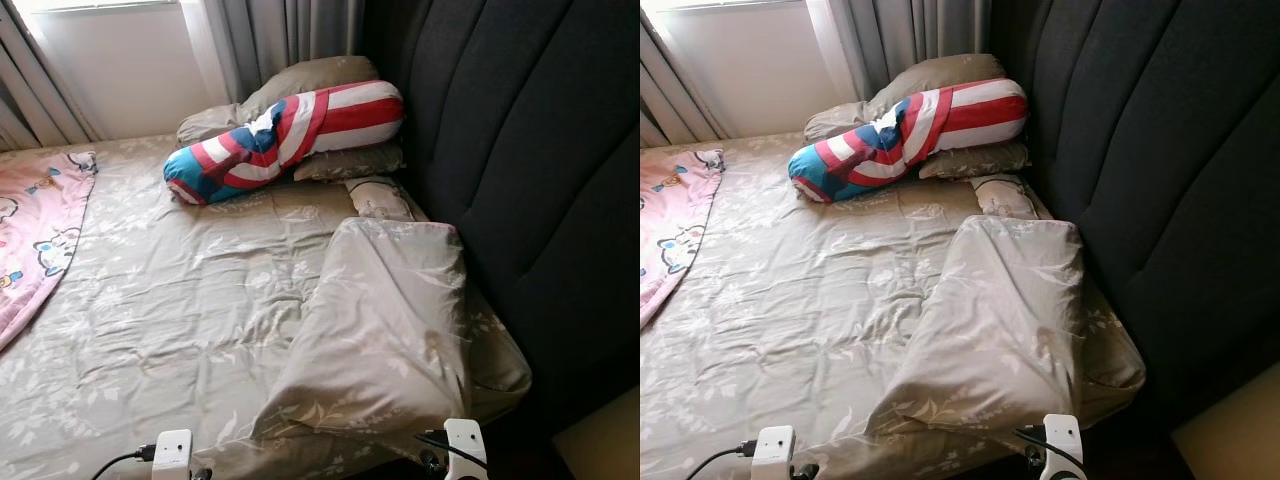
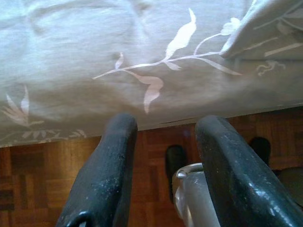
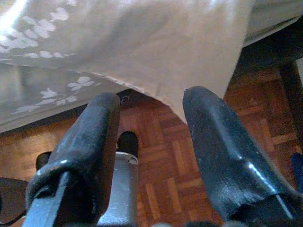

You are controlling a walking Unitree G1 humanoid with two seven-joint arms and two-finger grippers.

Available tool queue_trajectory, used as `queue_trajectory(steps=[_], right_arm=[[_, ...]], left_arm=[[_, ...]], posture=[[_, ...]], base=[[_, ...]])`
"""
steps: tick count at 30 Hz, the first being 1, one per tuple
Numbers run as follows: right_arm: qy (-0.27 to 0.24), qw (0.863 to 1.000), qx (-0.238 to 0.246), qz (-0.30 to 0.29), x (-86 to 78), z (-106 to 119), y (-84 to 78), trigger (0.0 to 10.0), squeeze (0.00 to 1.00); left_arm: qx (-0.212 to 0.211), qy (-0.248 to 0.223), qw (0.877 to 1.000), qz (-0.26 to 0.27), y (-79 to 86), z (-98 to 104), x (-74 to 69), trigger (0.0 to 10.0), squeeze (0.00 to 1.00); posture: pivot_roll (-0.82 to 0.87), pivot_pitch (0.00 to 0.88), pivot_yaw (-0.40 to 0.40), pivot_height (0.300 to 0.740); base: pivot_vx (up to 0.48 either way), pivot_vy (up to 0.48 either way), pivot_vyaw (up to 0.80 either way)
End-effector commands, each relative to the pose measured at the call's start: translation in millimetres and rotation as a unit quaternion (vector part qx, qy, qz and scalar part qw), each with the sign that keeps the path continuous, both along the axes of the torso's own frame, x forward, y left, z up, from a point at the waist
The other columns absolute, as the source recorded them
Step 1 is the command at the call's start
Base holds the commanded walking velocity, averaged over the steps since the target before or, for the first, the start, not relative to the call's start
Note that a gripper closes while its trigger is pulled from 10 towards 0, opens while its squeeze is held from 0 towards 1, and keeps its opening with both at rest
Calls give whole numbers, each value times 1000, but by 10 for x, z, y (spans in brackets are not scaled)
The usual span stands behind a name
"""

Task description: Clean up the room

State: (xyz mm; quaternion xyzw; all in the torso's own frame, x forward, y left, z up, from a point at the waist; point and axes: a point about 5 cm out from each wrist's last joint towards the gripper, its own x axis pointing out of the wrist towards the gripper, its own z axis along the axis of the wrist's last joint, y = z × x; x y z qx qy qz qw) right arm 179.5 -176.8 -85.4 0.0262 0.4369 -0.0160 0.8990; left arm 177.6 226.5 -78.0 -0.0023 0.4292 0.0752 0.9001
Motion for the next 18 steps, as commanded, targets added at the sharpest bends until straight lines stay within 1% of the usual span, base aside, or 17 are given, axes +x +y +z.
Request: queue_trajectory(steps=[1, 7, 18], right_arm=[[-3, 1000, -7, 5, 3, 5, -21, 10000, 0], [-3, 1000, -6, 1, 1, 5, -29, 10000, 0], [-5, 1000, -3, -6, 6, 8, -31, 10000, 0]], left_arm=[[1, 17, 1000, -10, -12, -36, -64, 10000, 0], [-1, 16, 1000, -10, -21, -37, -60, 10000, 0], [-5, 6, 1000, -7, -27, -21, -31, 10000, 0]], posture=[[13, 0, -4, 740], [12, 0, -6, 740], [13, 0, -6, 740]], base=[[0, -300, 0], [0, -304, 0], [0, 0, 0]])
